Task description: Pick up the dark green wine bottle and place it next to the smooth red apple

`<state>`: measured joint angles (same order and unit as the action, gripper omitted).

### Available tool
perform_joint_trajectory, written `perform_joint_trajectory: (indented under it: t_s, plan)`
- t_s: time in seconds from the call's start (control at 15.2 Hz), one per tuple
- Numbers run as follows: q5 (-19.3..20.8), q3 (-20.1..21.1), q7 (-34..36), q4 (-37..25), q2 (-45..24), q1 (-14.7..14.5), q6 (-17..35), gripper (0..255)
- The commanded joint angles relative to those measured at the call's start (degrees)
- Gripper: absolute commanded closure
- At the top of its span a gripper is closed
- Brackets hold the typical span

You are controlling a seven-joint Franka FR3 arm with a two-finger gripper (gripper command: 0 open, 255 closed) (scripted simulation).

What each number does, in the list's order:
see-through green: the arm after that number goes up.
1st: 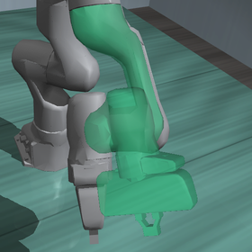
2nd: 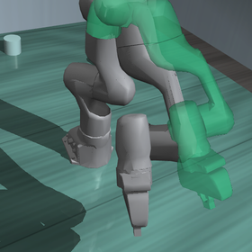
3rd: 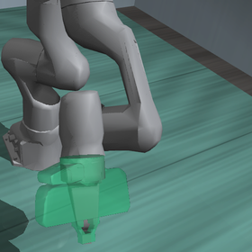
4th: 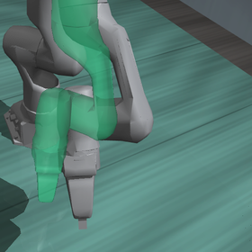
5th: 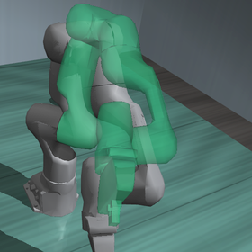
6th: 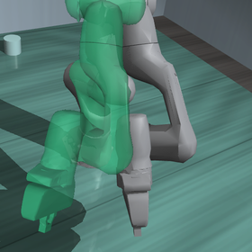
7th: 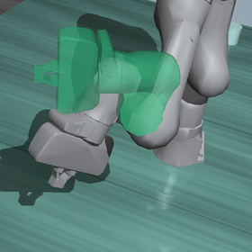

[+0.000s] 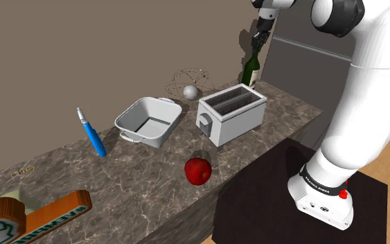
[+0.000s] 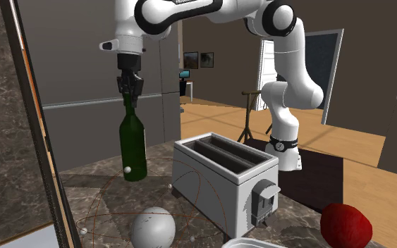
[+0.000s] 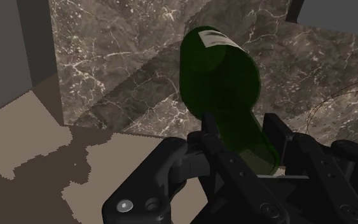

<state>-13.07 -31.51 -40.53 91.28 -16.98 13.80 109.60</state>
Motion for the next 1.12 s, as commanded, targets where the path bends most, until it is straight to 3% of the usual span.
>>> perform_joint_trajectory:
  t_s: [0.0, 1.06]
  plan:
    - [0.1, -0.1, 0.1, -1.6, 0.0, 0.2, -1.5, 255]
    - [-0.2, -0.5, 1.0, -15.6, -1.2, 1.9, -14.4, 255]
